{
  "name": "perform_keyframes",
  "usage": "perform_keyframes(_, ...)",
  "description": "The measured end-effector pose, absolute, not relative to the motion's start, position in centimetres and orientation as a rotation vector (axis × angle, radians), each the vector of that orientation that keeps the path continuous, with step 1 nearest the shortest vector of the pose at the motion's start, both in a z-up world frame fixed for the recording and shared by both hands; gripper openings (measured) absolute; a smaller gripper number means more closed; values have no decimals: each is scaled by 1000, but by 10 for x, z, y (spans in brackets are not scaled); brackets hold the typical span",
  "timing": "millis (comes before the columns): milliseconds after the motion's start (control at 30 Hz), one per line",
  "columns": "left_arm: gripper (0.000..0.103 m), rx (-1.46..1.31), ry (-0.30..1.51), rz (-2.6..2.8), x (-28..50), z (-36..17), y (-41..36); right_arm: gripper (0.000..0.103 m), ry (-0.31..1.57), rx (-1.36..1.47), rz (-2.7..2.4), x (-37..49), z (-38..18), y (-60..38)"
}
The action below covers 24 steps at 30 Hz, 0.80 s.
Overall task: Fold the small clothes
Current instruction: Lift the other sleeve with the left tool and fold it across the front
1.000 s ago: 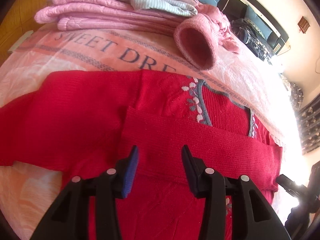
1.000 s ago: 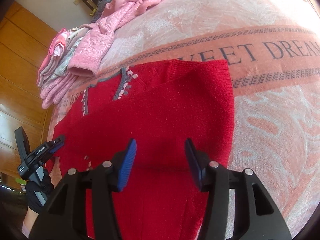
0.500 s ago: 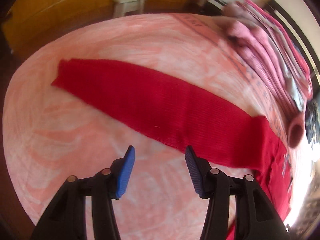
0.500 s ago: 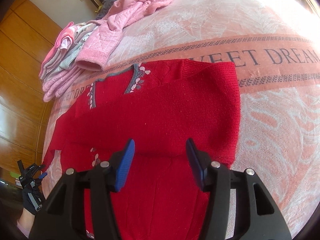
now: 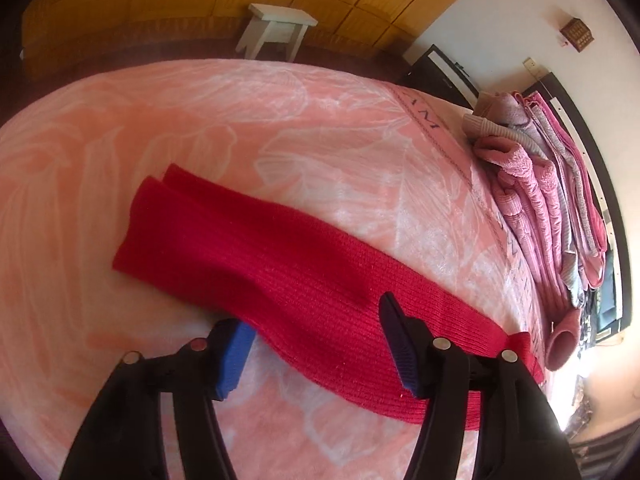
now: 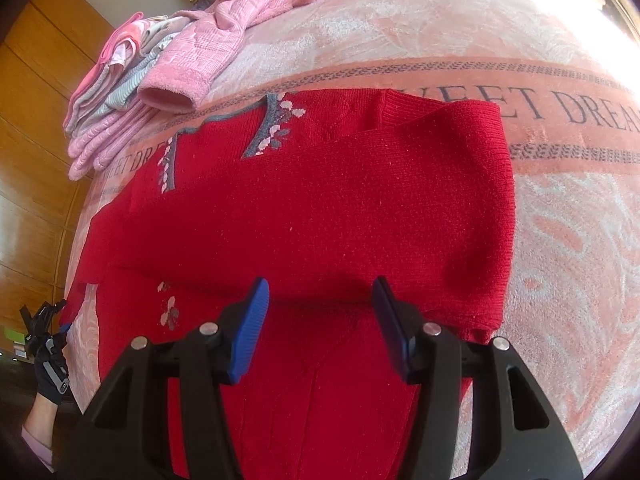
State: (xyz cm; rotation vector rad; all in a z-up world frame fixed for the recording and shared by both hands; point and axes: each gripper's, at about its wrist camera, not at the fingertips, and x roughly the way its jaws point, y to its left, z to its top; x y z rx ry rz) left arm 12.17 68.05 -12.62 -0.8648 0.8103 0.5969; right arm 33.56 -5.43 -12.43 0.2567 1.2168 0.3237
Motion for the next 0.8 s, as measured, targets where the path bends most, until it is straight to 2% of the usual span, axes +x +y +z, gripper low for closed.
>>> perform_keyframes(67,51,-833,790,576,125,-123,681,54,1218,254,320,336,-126,-54)
perform_keyframes(100,39,-830,781,559,128,-123,683,54,1218,253,319,336,-126,-54)
perform_keyframes(133,32,-830,773,546,129,-122,685,54,1218,253,319,336,-126,-54)
perform_keyframes(233,19,-827,728,522,128,-117,685,54,1216,254,318,336,-125,-54)
perform_keyframes(300,14,-809,709,513,131,-112,681,54,1215,252,318,336,-124,-55)
perform_keyframes(533,13,-638,665,401,172,-76,623,54,1210,258,308,333,-122,-63)
perform_keyframes(800,12,-575,673,191,230,-54,505,54,1215,268,294,330,-123,-77)
